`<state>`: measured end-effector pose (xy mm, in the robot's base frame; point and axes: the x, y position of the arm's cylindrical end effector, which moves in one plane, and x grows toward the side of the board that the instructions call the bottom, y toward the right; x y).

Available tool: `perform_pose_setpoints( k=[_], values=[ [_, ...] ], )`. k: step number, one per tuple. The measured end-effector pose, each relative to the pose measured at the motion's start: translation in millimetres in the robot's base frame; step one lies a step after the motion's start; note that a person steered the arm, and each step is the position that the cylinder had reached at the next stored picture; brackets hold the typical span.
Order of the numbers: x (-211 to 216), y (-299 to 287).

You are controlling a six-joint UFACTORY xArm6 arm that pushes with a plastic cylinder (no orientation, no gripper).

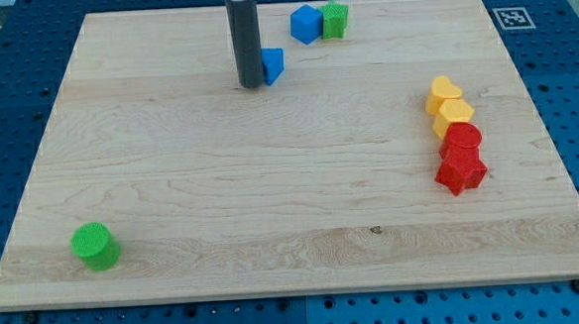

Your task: Move the blue triangle on bottom to blue cube

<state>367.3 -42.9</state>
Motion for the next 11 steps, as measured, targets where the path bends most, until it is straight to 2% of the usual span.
perform_pose_setpoints(
  k=[1, 2, 4, 7, 8, 9, 10, 11],
  values=[
    [25, 18],
    [25, 42],
    [-38, 45],
    [-56, 44],
    [-47, 44],
    [-6, 40],
    [10, -2],
    [-45, -9]
  ],
)
